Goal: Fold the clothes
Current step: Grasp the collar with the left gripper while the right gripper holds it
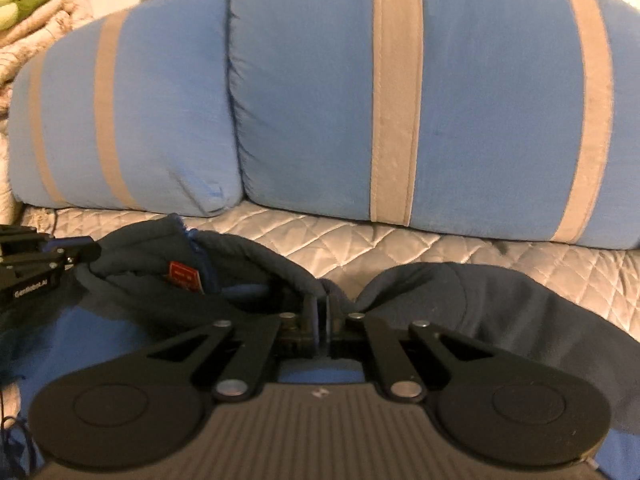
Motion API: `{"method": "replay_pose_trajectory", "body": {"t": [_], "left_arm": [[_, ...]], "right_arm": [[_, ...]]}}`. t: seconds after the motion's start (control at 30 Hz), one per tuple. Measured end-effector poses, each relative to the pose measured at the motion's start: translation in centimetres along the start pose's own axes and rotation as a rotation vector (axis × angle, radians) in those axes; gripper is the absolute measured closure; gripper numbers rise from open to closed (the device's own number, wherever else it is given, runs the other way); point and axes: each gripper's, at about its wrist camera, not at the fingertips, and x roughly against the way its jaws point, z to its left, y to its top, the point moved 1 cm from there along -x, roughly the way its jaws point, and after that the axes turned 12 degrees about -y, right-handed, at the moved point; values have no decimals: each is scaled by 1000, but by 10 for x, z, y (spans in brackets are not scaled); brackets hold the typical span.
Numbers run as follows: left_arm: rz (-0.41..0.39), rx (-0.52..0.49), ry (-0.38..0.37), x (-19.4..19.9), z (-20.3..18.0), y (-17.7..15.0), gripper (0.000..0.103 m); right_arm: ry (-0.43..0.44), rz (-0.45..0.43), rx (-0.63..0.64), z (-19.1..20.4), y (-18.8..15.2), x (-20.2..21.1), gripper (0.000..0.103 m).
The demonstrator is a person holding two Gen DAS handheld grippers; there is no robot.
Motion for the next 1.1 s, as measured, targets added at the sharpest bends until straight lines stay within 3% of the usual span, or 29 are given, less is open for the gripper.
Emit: {"method": "replay_pose_trajectory", "body": {"t": [0.2, 0.5, 0.6, 0.77, 0.87, 0.9, 0.93, 0.97, 1.0, 1.03, 1.1], "left_arm": [[-27, -51, -3, 22, -20, -34, 96], [4, -142, -14, 31, -37, -75, 96], [-3, -182, -10, 34, -42, -84, 95], [-30, -217, -4, 36, -47, -90, 93], [-34, -198, 4, 36, -48, -88, 78], [-34, -190, 8, 35, -48, -89, 71], [-36, -185, 10, 34, -48, -88, 70], [-39, -184, 10, 34, -48, -87, 70], [-41, -183, 10, 33, -48, -87, 70], [-40, -180, 10, 33, -48, -87, 70], [-36, -174, 7, 31, -48, -86, 70]], "right_arm": [[9, -60, 60, 7, -37, 36, 101], [15, -41, 205, 21, -94, 59, 103], [-18, -31, 207, 14, -105, 53, 103], [-2, -31, 152, 2, -104, 58, 103], [3, -44, 165, 6, -104, 61, 100], [1, -51, 173, 9, -105, 63, 91], [-1, -66, 176, 10, -106, 65, 74], [4, -78, 176, 10, -105, 67, 64], [13, -93, 173, 11, -105, 68, 48], [25, -119, 180, 13, -104, 70, 41], [26, -149, 223, 19, -103, 71, 40]]}}
